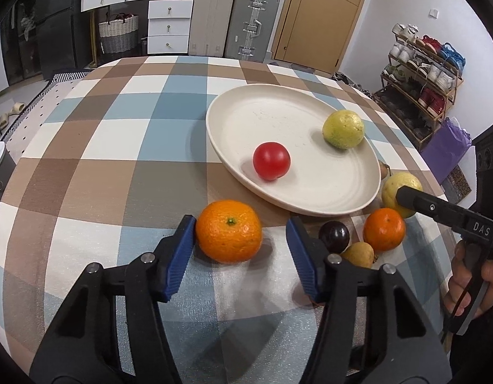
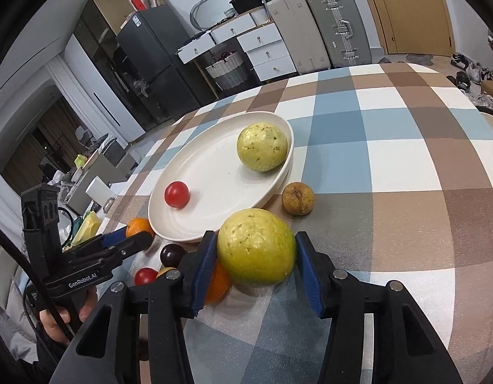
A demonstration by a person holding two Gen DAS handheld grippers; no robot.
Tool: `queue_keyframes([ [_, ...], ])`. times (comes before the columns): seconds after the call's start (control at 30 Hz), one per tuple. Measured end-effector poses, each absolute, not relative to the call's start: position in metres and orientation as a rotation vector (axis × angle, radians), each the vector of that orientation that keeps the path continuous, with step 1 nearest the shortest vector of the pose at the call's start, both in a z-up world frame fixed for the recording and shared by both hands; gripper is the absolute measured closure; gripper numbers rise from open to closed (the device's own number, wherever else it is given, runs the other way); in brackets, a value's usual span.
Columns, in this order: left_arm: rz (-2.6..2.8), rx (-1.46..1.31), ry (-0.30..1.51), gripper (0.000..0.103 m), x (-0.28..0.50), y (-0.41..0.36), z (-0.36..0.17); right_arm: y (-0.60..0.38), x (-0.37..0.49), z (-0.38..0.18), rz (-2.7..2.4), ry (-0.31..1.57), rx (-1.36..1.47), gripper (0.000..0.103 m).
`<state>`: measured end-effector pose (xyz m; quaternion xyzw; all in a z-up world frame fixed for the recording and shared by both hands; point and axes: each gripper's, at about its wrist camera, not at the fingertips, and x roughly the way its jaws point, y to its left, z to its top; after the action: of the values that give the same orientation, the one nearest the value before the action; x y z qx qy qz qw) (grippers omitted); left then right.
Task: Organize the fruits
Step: 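Grasp the second yellow-green fruit with the right tool while the left tool grasps a mandarin orange, then lift both fruits over the white plate and open both tools to set them down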
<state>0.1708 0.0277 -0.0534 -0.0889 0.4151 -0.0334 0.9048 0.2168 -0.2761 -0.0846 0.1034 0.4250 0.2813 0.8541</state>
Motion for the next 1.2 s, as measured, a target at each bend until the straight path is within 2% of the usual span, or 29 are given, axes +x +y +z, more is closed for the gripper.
queue_keyframes([
  [0.1, -0.062, -0.188, 0.862, 0.053, 0.171, 0.029, -0.054, -0.276, 0.217, -0.084, 0.585, 0.893, 0.209, 0.053],
  [0.2, -0.065, -0.207, 0.852, 0.066, 0.170, 0.032, -0.053, -0.275, 0.217, -0.084, 0.591, 0.895, 0.207, 0.053],
  [0.77, -0.097, -0.169, 0.729, 0.066, 0.150, 0.023, -0.025, -0.275, 0.205, -0.064, 0.599, 0.783, 0.154, 0.053],
  [1.2, -0.093, -0.140, 0.676, 0.066, 0.171, 0.016, 0.004, -0.255, 0.214, -0.045, 0.648, 0.752, 0.124, 0.053],
])
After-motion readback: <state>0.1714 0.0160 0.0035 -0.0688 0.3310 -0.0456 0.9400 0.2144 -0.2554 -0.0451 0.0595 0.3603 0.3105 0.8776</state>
